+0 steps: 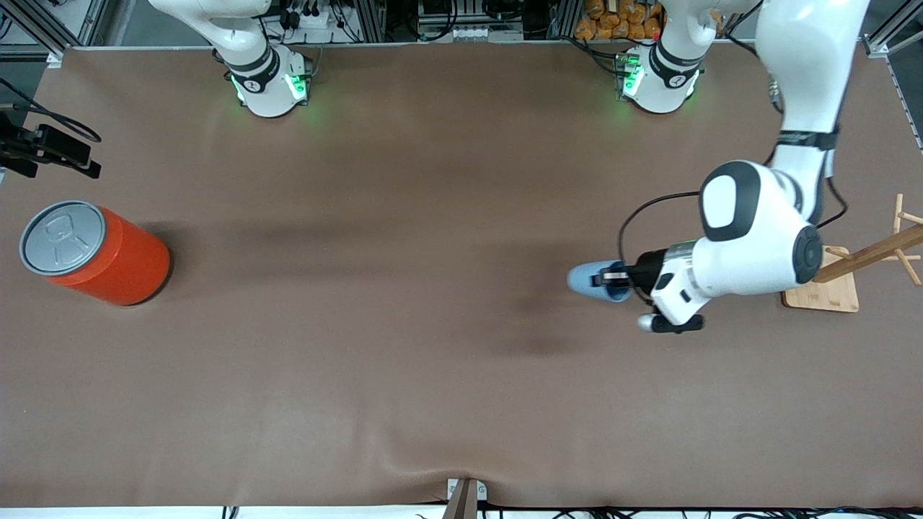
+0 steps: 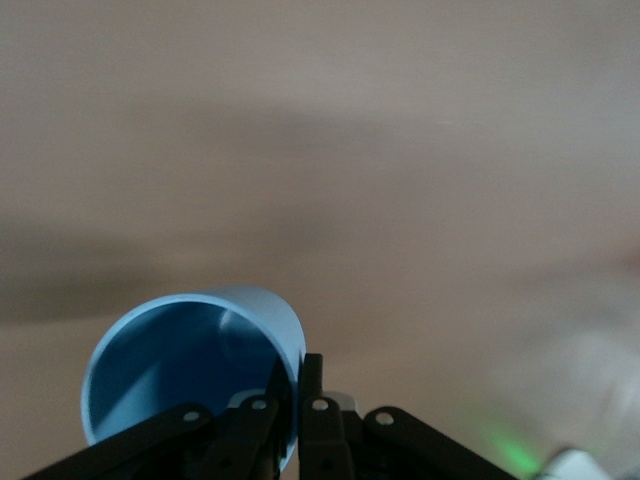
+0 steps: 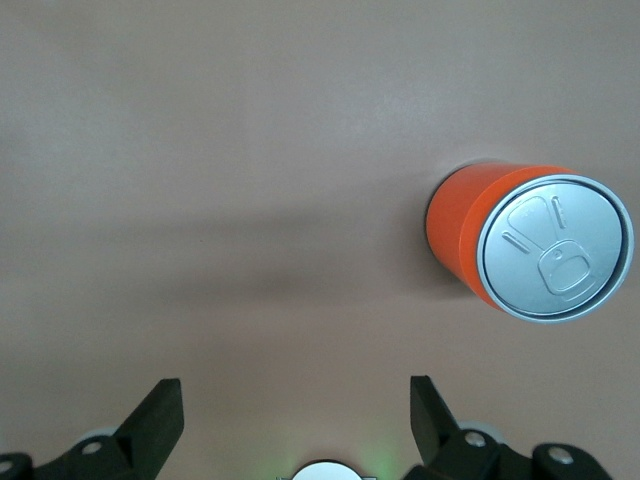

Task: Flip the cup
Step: 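Lower the blue cup upright onto the table beside the wooden stand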

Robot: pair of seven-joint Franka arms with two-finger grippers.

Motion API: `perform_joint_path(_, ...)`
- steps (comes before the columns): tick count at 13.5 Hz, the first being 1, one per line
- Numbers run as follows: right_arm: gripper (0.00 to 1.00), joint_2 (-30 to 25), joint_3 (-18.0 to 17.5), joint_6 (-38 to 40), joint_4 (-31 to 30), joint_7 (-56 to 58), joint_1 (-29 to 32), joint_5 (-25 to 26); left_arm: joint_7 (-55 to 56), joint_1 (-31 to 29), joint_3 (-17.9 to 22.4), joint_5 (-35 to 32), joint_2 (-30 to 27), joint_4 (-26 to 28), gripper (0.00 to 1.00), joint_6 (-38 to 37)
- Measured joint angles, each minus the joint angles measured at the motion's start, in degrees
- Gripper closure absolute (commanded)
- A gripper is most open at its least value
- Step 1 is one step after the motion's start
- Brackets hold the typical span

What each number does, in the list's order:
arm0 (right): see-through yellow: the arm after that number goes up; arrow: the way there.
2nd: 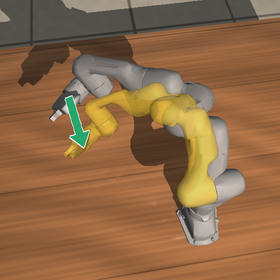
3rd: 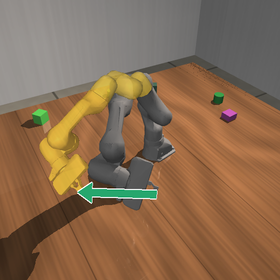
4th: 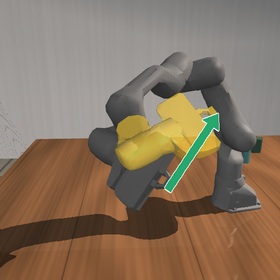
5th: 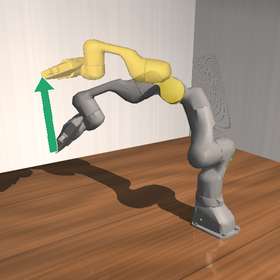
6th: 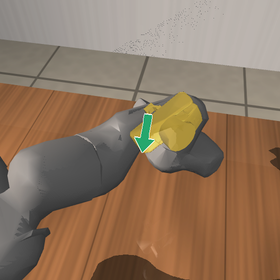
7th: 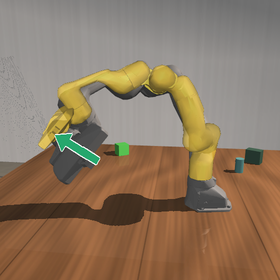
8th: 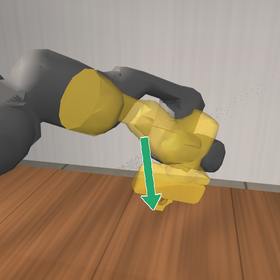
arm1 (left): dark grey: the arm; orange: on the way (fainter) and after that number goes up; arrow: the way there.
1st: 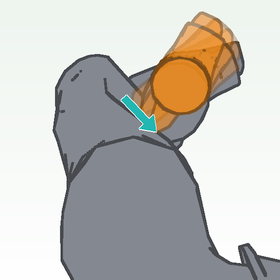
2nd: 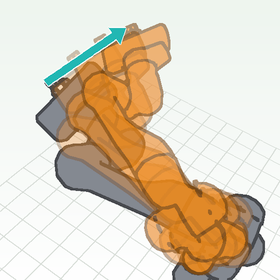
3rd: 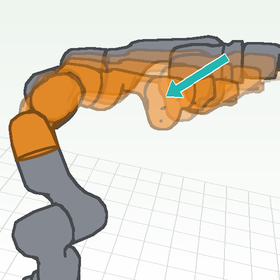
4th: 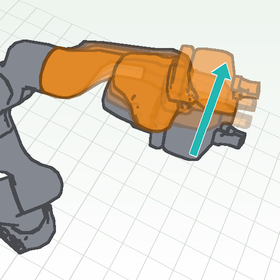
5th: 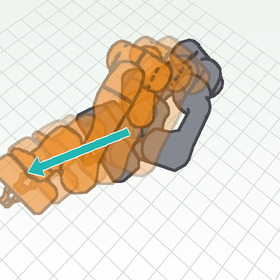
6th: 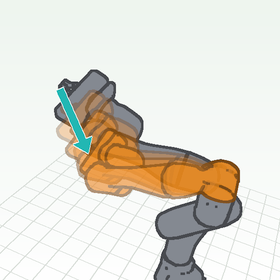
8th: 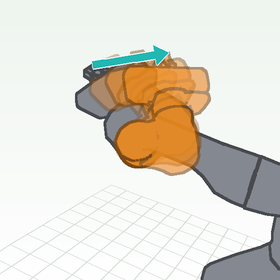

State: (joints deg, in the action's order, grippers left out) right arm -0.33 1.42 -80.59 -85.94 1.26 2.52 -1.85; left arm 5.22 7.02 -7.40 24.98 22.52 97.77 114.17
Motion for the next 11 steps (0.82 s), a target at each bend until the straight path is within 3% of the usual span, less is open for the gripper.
perform_joint_path(3, 0.0, 0.0, 0.03, -0.01, 0.02, 0.0, 0.0, 0.0, 0.38, -3.38, 0.15, -14.43, -6.28, 7.35, 1.0, 1.96)
perform_joint_path(5, 0.0, 0.0, 0.02, -0.02, 0.02, 0.0, 0.01, -0.02, -1.37, -6.67, 0.16, -19.17, -10.18, 15.52, 1.0, 10.82)
perform_joint_path(8, 0.0, 0.0, 0.03, -0.07, 0.02, 0.0, 0.01, -0.07, -3.77, -9.58, -0.06, -20.55, -12.74, 29.14, 1.0, 27.68)
perform_joint_path(11, 0.0, 0.0, 0.03, -0.09, 0.02, 0.0, 0.01, -0.14, -1.03, -9.69, -2.7, -20.55, -12.66, 34.88, 1.0, 34.7)
